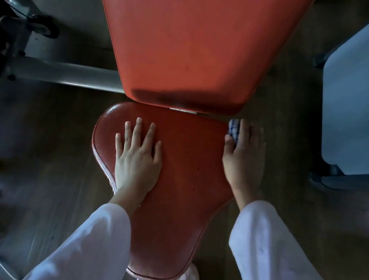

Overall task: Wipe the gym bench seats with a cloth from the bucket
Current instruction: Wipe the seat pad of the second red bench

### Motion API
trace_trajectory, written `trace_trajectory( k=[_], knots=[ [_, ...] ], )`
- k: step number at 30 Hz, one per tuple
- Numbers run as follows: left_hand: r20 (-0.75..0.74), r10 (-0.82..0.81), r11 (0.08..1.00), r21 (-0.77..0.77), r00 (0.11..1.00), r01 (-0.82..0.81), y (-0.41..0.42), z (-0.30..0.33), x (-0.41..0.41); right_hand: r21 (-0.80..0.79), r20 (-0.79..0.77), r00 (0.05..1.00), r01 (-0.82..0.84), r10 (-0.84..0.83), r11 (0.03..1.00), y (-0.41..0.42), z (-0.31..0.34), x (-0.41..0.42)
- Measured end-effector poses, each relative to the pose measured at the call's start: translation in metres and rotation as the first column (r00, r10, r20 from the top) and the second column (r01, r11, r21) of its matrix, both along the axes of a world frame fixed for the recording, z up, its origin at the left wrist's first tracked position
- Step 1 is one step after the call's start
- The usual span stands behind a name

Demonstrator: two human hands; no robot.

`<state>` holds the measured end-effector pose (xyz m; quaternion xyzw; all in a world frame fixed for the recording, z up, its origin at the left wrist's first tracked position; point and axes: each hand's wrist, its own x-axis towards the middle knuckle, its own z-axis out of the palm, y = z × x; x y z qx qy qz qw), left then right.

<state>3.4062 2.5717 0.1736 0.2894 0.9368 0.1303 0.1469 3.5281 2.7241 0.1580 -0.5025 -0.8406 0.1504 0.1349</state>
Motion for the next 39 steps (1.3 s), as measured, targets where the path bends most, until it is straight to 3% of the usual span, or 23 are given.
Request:
trace_trajectory(
  k=[8, 10, 15, 20, 24, 32, 34, 37, 39],
  knots=[
    [0.001, -0.001, 1.000, 0.003, 1.000, 0.001, 0.000, 0.001, 0.000, 0.010, -0.108, 0.942, -0.318, 0.317, 0.948, -0.087, 0.013, 0.027],
    [-0.001, -0.003, 1.000, -0.002, 1.000, 0.003, 0.000, 0.001, 0.001, 0.020, -0.128, 0.949, -0.288, 0.288, 0.957, -0.070, 0.009, 0.033],
    [0.002, -0.006, 1.000, -0.015, 1.000, 0.006, 0.001, 0.002, 0.001, -0.069, -0.159, 0.987, 0.013, -0.024, 0.998, -0.018, 0.001, 0.034],
    [0.003, -0.006, 1.000, -0.030, 1.000, 0.006, 0.001, 0.003, 0.004, 0.031, -0.099, 0.986, -0.131, 0.133, 0.991, -0.053, 0.003, 0.037],
    [0.005, -0.018, 0.999, -0.038, 1.000, 0.018, 0.001, 0.005, 0.008, 0.034, -0.177, 0.945, -0.272, 0.274, 0.962, -0.069, 0.000, 0.053],
    [0.024, -0.007, 1.000, -0.026, 1.000, 0.007, 0.005, 0.007, 0.021, -0.010, -0.113, 0.993, -0.024, 0.022, 1.000, -0.025, 0.000, 0.035],
    [0.021, 0.000, 1.000, -0.012, 1.000, 0.000, 0.006, 0.007, 0.022, 0.041, -0.073, 0.985, -0.154, 0.157, 0.987, -0.031, 0.001, 0.032],
    [0.019, 0.002, 1.000, -0.007, 1.000, -0.002, 0.004, 0.007, 0.021, 0.047, -0.092, 0.894, -0.436, 0.439, 0.899, -0.039, 0.000, 0.039],
    [0.019, -0.006, 1.000, -0.007, 1.000, 0.006, 0.004, 0.007, 0.021, 0.036, -0.088, 0.894, -0.437, 0.439, 0.899, -0.034, -0.001, 0.040]
  ],
)
